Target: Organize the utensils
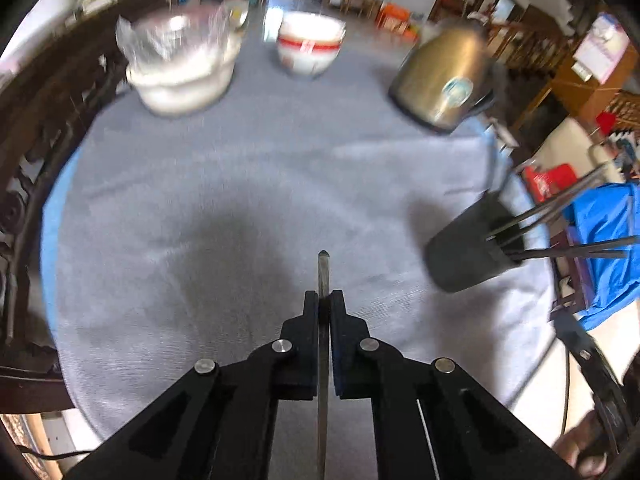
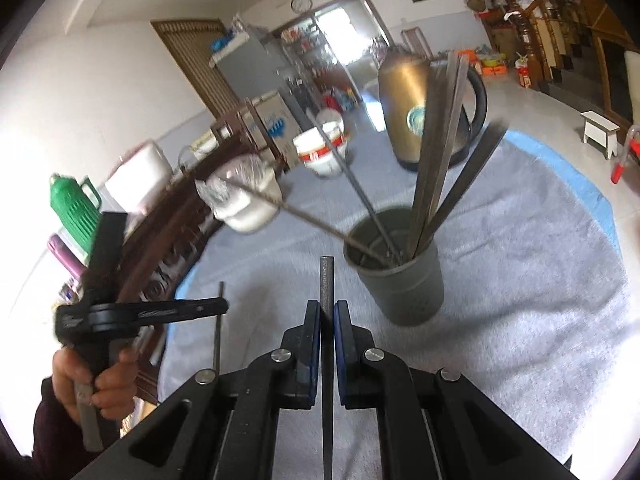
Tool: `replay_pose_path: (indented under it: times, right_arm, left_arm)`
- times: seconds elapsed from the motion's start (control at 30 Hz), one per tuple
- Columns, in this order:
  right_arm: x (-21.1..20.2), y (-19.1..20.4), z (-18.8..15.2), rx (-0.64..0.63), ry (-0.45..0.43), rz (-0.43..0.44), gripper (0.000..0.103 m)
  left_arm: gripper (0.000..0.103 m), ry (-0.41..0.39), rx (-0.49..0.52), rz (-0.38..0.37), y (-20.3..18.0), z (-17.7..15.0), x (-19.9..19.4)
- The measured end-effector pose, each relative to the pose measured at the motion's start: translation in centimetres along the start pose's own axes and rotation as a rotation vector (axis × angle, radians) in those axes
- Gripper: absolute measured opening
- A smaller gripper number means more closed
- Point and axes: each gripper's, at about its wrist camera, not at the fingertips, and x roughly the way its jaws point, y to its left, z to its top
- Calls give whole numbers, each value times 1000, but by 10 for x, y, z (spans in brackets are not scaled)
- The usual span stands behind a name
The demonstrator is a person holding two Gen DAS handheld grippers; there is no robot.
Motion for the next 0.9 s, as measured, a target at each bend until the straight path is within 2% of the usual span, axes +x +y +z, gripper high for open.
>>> replay_pose_path:
  times: [0.17, 0.37, 0.63, 0.9]
  right_arm:
    - [-26, 0, 10, 6, -96, 22, 7]
    - [-53, 1, 19, 9, -180, 16, 7]
    - [-81, 1, 29, 8, -262, 8, 7]
    - [-96, 6, 49, -20, -341, -6, 7]
  left_arm:
    - [5, -131, 39, -20, -14, 2, -58]
    - [5, -239, 73, -28, -31, 2, -101]
    - [5, -324, 118, -11, -58, 5, -132]
    - [5, -370, 161, 32, -84, 12, -140]
